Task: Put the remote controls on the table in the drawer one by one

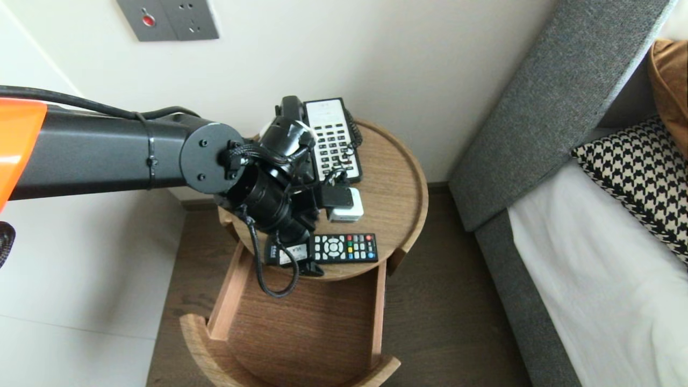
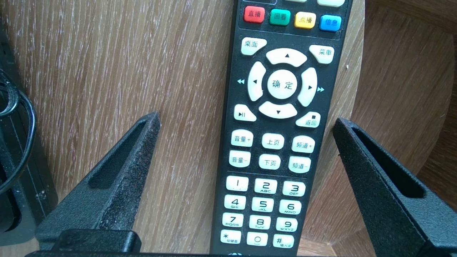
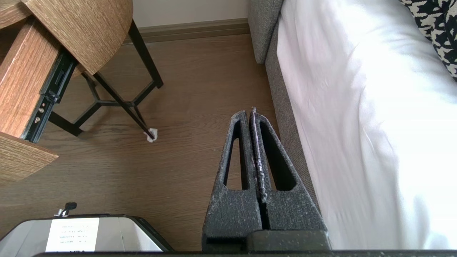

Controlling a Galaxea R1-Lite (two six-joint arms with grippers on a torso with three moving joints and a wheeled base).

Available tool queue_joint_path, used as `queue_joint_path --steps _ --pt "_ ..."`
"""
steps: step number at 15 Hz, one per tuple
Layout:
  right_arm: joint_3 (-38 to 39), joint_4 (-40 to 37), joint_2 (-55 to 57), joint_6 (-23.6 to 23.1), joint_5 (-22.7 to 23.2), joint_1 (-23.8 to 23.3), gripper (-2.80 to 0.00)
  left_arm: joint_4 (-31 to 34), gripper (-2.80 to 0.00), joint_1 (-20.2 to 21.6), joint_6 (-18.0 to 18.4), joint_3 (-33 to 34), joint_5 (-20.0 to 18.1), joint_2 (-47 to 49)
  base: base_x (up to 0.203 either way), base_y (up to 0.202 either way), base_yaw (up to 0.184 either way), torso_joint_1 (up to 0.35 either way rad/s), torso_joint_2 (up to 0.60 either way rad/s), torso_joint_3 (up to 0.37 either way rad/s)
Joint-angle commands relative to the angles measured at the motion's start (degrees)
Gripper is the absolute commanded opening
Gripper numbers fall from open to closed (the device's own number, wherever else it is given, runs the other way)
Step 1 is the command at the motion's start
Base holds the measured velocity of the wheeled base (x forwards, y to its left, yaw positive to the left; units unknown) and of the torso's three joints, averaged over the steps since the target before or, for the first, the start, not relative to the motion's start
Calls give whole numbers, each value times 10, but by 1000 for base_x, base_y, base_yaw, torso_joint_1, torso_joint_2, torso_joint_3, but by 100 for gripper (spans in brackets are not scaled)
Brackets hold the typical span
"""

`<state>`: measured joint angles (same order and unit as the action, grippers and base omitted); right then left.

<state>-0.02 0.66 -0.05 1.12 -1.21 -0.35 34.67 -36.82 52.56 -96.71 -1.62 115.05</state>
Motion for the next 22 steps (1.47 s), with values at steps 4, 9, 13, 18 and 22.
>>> queue_joint_path --steps 4,9,13,18,22 --pt "3 0 -6 0 0 0 -280 2 0 0 8 22 -1 0 0 0 0 0 0 0" --pt "3 0 -6 0 0 0 -280 1 -280 0 11 23 -3 -1 0 0 0 0 0 0" --pt "3 0 -6 0 0 0 -280 1 -280 0 11 21 -4 0 0 0 0 0 0 0" --pt "3 0 -6 0 0 0 -280 -17 -280 -1 8 24 -8 -6 0 0 0 0 0 0" --pt "3 0 -6 0 0 0 -280 -19 -280 -11 1 22 -9 -27 0 0 0 0 0 0"
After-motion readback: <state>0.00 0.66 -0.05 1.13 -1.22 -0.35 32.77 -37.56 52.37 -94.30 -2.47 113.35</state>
